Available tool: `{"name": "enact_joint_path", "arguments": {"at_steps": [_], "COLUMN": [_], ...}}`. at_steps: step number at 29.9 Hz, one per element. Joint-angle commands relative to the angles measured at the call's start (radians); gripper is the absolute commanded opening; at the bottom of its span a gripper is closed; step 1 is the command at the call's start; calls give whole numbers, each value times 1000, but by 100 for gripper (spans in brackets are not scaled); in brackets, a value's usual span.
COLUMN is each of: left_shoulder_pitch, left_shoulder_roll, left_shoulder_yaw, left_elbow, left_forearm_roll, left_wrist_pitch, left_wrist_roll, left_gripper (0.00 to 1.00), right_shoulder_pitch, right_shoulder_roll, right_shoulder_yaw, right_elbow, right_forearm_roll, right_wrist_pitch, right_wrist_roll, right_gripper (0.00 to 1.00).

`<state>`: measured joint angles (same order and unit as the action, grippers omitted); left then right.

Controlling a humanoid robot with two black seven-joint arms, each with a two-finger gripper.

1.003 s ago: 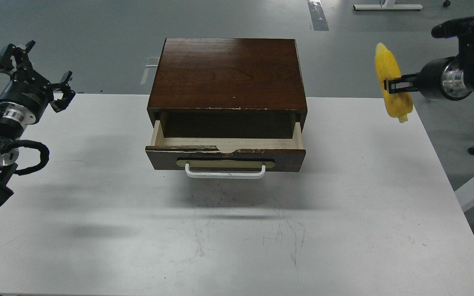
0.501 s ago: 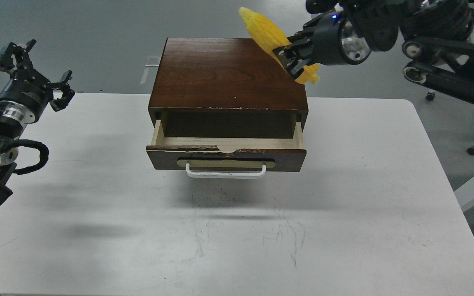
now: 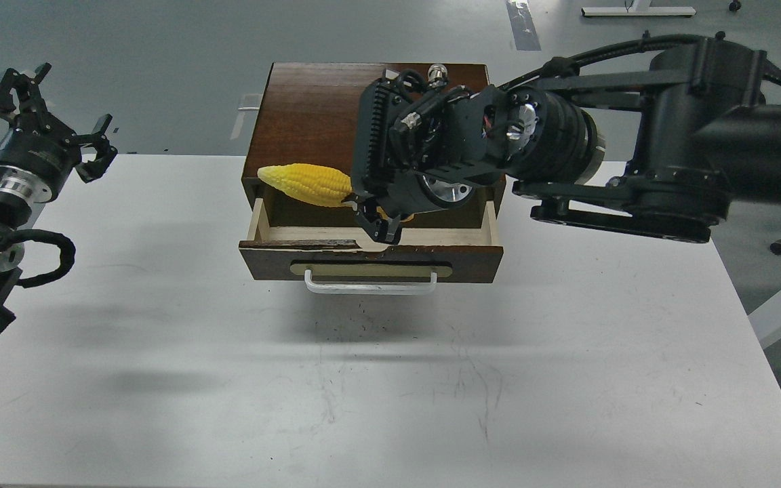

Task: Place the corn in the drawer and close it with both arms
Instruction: 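Lower the corn cob into the drawer and open the right gripper, then withdraw the right gripper away from the drawer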

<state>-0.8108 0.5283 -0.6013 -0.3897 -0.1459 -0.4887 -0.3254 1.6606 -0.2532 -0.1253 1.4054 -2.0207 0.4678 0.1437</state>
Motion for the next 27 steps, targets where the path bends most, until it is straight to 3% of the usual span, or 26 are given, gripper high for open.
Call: {"name": "enact_joint_path", "arguments": {"at_steps": [1,4,6,11,15,16,18,27], "left_shoulder_pitch": [2,2,4,7,7,7,7,5], "left_shoulder_roll": [7,9,9,7,7,9,9,15], "left_shoulder_yaw": [-2,-2,-2,-3,-3,-3,-3,-11], "left_elbow": [0,2,2,2,2,2,2,2], "left_forearm_roll": [0,-1,-1,-4,-4,-4,-3,-4], "left_wrist_pitch": [0,0,0,0,0,0,0,0], "left_wrist_roll": [-1,-1,-1,-1,-1,-1,-1,0], "left_gripper": [98,98,98,98,98,98,98,98], "right_shoulder_pitch": [-8,-15,-18,-28,-31,-33,-35,-39], "right_shoulder_roll": [2,-1,-6,-8,-9,-9,-9,-29], "right_shoulder_yaw": [-14,-54,-60,-63,-63,-62,-60,-51], "right_elbow": [14,12,12,4,4,4,4,0], "right_forearm_roll": [-52,-58,-59,-62,-61,-59,-59,-43], "right_wrist_pitch": [0,0,0,0,0,0,0,-1], "right_wrist_roll": [4,5,4,4,4,5,5,4], "right_gripper": [0,1,12,18,38,49,60,80]}}
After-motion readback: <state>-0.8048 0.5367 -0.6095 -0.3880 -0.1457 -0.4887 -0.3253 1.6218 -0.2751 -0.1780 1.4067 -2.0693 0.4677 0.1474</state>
